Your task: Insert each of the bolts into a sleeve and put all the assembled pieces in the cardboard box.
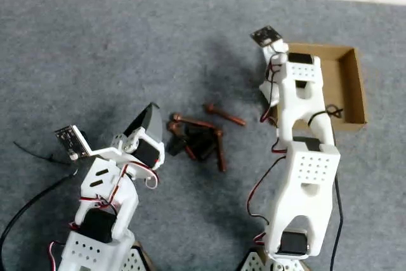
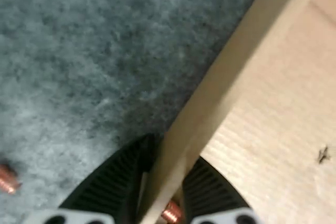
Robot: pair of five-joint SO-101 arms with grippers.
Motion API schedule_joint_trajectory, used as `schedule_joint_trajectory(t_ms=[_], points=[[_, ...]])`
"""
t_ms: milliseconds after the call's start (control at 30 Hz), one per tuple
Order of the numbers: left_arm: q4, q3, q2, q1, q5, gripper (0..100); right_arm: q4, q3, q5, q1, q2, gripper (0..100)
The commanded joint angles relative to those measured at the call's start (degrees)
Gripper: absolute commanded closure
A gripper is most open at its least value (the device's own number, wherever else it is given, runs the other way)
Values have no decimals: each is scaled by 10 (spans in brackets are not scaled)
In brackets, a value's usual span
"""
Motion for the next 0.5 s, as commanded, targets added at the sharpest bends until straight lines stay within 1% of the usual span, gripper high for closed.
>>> schedule_joint_trajectory(t_ms=[0, 200, 333, 400, 467], points=[[1, 13, 0, 6, -5, 990, -7, 21, 8, -23, 15, 995], [1, 13, 0, 6, -5, 990, -5, 20, 4, -22, 14, 995], [1, 13, 0, 6, -5, 990, -5, 20, -48, -21, 14, 995], [1, 13, 0, 6, -5, 990, -4, 20, -49, -21, 14, 992], [1, 13, 0, 6, -5, 990, -4, 20, -50, -21, 14, 965]])
